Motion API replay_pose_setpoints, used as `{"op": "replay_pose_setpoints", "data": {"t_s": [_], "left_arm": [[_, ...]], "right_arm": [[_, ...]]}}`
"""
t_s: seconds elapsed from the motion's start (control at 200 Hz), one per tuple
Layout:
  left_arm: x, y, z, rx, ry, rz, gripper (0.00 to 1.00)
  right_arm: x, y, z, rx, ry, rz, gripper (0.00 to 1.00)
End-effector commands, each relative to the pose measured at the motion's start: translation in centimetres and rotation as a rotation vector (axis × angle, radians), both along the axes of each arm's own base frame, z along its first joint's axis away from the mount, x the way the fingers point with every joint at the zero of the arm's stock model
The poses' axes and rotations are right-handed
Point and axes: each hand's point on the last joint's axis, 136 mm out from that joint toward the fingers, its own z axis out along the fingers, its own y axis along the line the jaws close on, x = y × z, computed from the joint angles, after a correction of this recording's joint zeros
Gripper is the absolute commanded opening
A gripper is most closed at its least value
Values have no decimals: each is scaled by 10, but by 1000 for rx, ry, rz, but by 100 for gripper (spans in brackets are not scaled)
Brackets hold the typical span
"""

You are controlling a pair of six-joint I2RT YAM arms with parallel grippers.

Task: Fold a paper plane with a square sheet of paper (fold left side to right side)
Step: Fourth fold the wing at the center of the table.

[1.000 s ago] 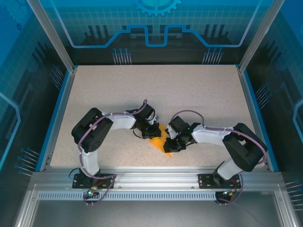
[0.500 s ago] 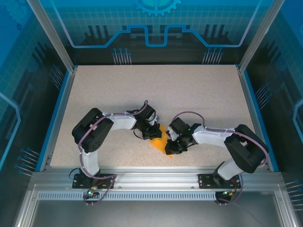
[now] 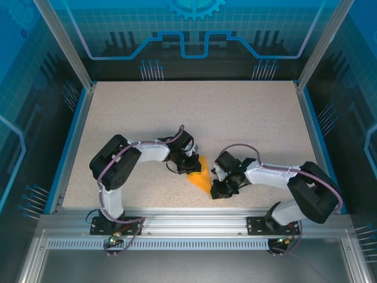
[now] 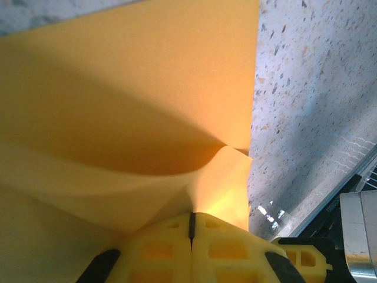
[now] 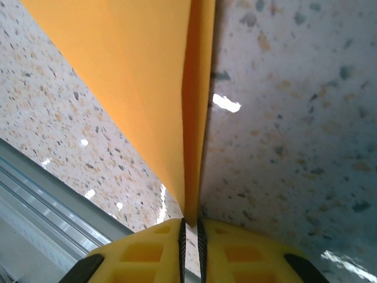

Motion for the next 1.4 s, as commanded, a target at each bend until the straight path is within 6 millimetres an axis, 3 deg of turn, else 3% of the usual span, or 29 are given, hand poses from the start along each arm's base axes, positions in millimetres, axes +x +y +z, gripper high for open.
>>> {"op": "replay_pose_setpoints", "data": {"t_s": [0.0, 0.21, 0.34, 0.515, 0.725, 1.14, 1.261, 1.396], "left_arm": [[-13, 26, -34, 145, 48, 11, 1], [-12, 25, -32, 139, 44, 12, 1], [-12, 25, -30, 136, 42, 12, 0], [-12, 25, -30, 135, 45, 12, 0], [-12, 24, -30, 133, 44, 10, 1], [-10, 23, -27, 130, 35, 7, 1], [-6, 20, -19, 114, 14, 3, 3], [4, 12, 6, 65, -65, -16, 11]], "right_arm": [[-25, -17, 5, -57, 59, 8, 16], [10, 9, 49, 164, -106, -67, 14], [30, 30, 53, 235, -137, -73, 11], [54, 33, 43, 217, -166, -118, 8], [49, 33, 20, 188, -107, -114, 7], [24, -2, -24, -12, -6, -115, 6], [17, -19, -29, -108, 5, -108, 5], [11, -29, -31, -149, 17, -110, 0]]}}
